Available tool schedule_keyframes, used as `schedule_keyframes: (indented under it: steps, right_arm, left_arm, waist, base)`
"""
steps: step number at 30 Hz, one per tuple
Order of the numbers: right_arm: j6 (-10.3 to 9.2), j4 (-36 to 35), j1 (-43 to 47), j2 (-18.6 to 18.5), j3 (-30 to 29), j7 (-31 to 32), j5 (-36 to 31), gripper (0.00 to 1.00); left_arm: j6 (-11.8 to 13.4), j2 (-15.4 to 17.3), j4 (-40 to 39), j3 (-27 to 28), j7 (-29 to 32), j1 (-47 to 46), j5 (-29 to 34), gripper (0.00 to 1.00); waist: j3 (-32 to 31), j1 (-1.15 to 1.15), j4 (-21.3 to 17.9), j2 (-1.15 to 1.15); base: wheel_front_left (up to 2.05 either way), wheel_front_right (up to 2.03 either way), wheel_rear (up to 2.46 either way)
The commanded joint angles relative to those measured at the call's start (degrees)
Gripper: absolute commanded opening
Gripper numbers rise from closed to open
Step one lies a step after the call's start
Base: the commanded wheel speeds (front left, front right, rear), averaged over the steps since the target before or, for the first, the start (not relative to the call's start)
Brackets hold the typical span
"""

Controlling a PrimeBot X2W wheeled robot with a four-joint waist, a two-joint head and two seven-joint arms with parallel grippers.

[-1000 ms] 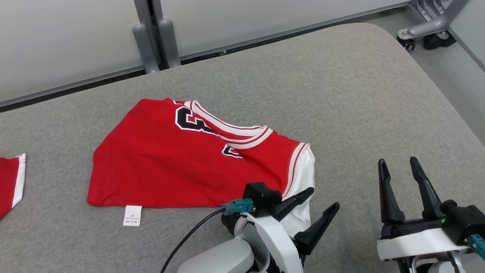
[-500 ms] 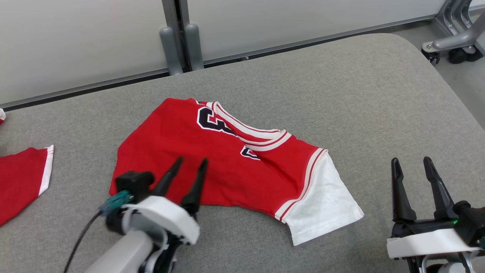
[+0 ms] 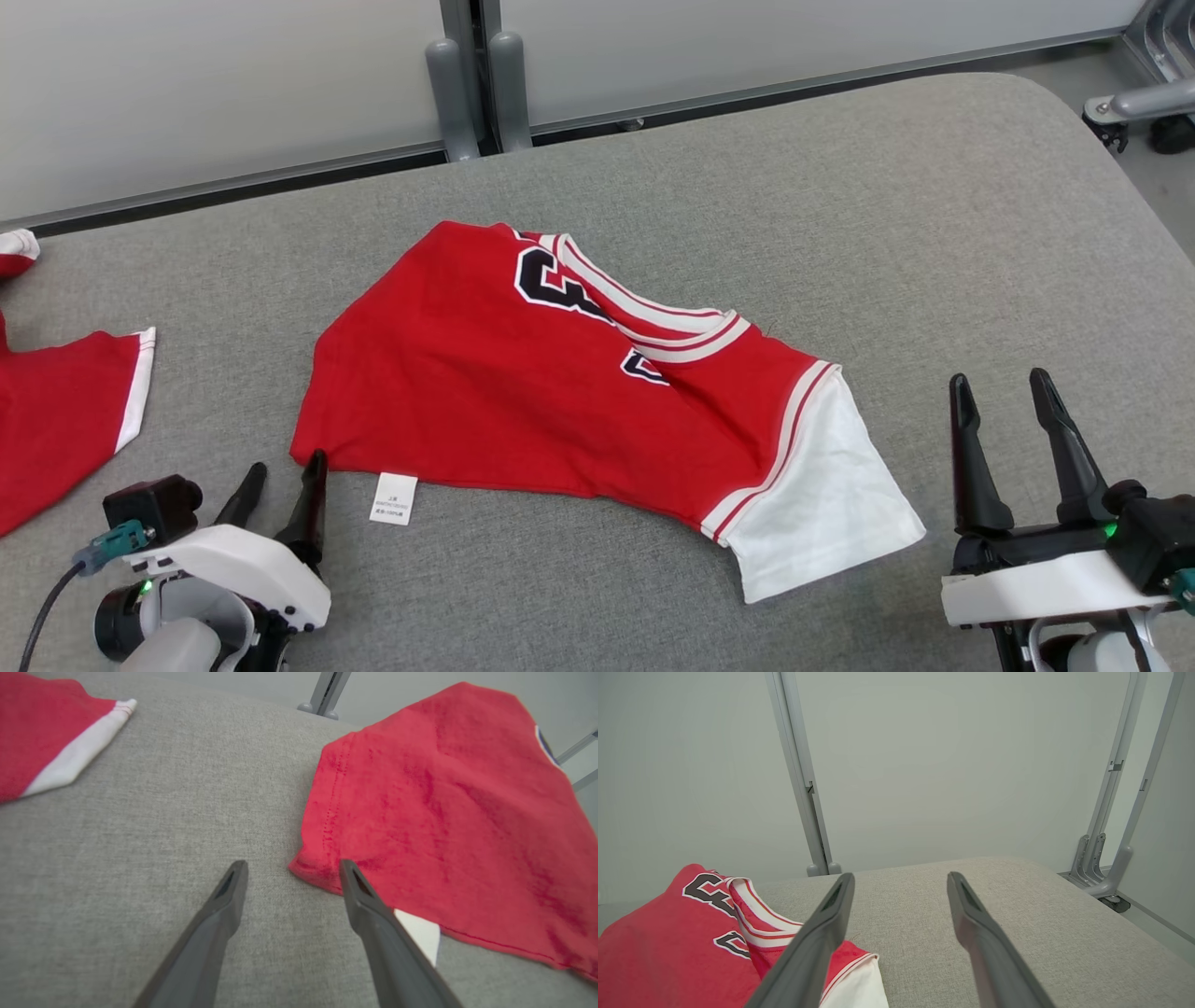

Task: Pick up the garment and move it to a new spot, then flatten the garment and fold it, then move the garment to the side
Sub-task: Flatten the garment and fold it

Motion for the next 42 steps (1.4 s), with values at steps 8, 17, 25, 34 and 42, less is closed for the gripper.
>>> schedule_keyframes:
  steps: [8,17,25,34,42]
  right_arm:
    - [0.11,0.1,-0.9,-0.4,0.6,0.0,-0.4,1.0]
    - [0.11,0.4,0.3,-0.4,-0.6,0.0,-0.3,1.0]
    - [0.11,0.3,1.4,-0.4,-1.4,0.0,-0.7,1.0]
    - [0.11,-0.1,1.5,-0.4,-2.3,0.0,-1.1,1.0]
    - [0.11,0.0,0.5,-0.4,-1.5,0.0,-1.9,1.0]
  left_arm:
    - [-7.4,-2.6,11.5,-1.1,0.8,-6.6,-0.5,0.99]
    - [-13.4,-5.2,11.9,-3.1,0.3,-6.8,-0.9,0.0]
    - [-10.1,-4.0,-0.2,-0.8,-1.5,0.1,0.0,0.0]
    - [1.6,1.8,-23.6,-0.4,0.3,16.2,-1.0,0.0]
    - [8.0,3.8,-25.8,1.9,0.2,21.0,-1.6,0.0]
  waist:
    - [1.3,0.0,-1.3,0.0]
    - [0.1,0.0,1.5,0.0]
    - [-1.9,0.0,6.2,0.0]
    - [-1.8,0.0,11.3,0.0]
    - [-1.5,0.0,11.4,0.0]
  base:
    - [0.0,0.0,0.0]
    - [0.0,0.0,0.0]
    - [0.0,0.0,0.0]
    - [0.0,0.0,0.0]
    - [0.0,0.0,0.0]
